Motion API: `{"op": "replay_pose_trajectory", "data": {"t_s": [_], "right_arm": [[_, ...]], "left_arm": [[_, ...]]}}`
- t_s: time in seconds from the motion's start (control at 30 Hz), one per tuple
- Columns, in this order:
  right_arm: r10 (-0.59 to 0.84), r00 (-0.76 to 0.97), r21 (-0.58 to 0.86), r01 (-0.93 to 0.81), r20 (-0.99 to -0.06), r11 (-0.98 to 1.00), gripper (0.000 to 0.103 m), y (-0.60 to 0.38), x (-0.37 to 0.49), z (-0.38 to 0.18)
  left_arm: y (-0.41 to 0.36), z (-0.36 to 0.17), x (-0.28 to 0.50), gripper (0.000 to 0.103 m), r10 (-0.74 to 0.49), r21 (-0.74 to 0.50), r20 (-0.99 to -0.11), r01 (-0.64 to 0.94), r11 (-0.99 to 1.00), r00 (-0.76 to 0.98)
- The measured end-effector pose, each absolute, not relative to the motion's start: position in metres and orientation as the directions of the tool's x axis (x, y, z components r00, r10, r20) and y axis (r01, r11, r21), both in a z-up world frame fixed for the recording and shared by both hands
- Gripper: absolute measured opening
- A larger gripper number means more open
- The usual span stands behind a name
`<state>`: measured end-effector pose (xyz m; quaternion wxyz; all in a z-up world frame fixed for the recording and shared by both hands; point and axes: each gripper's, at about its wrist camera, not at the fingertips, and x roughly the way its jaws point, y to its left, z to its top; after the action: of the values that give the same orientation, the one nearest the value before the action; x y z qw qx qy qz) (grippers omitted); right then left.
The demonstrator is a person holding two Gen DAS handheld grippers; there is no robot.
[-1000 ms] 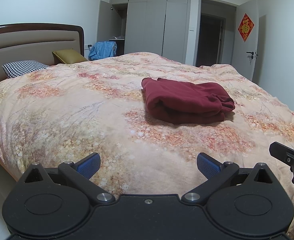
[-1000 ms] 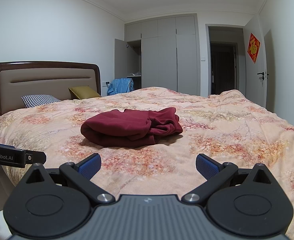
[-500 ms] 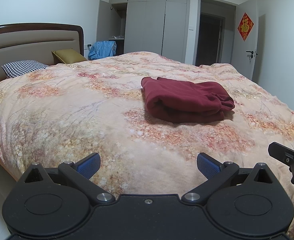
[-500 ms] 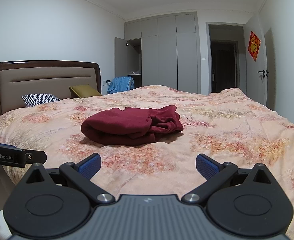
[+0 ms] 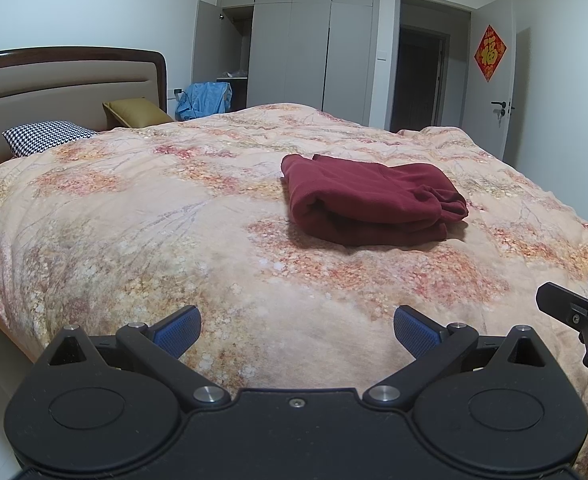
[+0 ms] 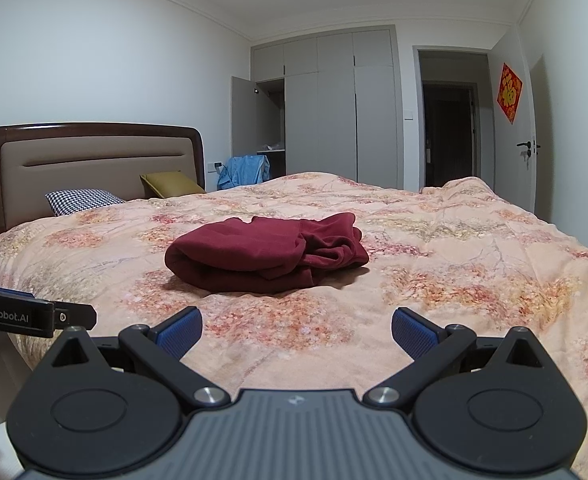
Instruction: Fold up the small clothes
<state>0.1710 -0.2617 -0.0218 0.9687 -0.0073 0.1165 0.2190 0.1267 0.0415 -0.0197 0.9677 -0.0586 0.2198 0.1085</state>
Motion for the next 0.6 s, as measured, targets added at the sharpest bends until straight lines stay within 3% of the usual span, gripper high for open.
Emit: {"op": "replay_pose_trajectory", "data": {"t_s": [0.6], "right_arm": [[0.423, 0.877, 0.038, -0.426, -0.228, 0.904, 0.103, -0.2627, 0.1709, -0.0212]], "left_arm": [[0.0414, -0.0176, 0.1267, 0.102, 0.161, -0.098, -0.448, -0.228, 0.969, 0.879]]}}
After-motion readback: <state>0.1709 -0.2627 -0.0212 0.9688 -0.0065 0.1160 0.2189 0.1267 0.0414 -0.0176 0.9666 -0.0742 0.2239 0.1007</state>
